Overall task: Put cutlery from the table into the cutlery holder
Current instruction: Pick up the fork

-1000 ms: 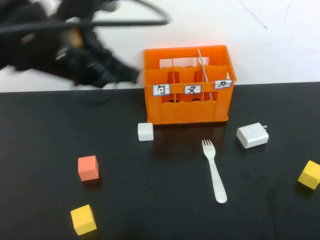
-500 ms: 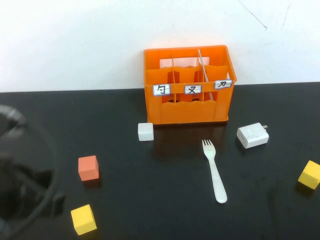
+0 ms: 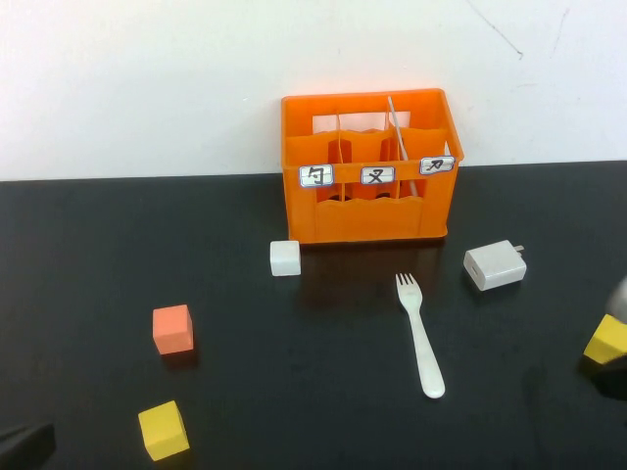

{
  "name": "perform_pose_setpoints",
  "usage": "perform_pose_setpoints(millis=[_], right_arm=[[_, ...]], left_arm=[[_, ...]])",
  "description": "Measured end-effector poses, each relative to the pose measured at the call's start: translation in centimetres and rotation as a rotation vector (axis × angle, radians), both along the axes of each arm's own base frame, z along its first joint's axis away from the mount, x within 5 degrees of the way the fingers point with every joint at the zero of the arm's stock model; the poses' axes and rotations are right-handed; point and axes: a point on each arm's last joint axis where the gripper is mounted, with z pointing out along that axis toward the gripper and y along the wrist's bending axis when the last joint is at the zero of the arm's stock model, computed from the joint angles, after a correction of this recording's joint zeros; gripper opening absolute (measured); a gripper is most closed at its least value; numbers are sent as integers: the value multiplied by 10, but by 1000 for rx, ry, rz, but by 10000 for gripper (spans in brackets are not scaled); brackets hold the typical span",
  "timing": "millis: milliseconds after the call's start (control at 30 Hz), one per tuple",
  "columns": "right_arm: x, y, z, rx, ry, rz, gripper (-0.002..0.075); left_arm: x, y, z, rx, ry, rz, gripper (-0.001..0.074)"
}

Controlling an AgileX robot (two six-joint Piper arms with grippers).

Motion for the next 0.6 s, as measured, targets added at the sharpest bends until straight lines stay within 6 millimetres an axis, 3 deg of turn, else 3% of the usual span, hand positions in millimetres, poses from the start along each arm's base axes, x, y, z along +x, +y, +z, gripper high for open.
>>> perform_pose_setpoints(millis=[167,367,600], right_arm=[[33,30,-4,-112,55,74,-2],[70,73,-8,-223,63,122,-2],[95,124,-11,-293,47,171,-2]], left_arm=[[-5,4,-12,11,-5,13,-1],[-4,6,-12,-18,-25,45,-1],[-4,6,-11,-44,-24,58,-1]])
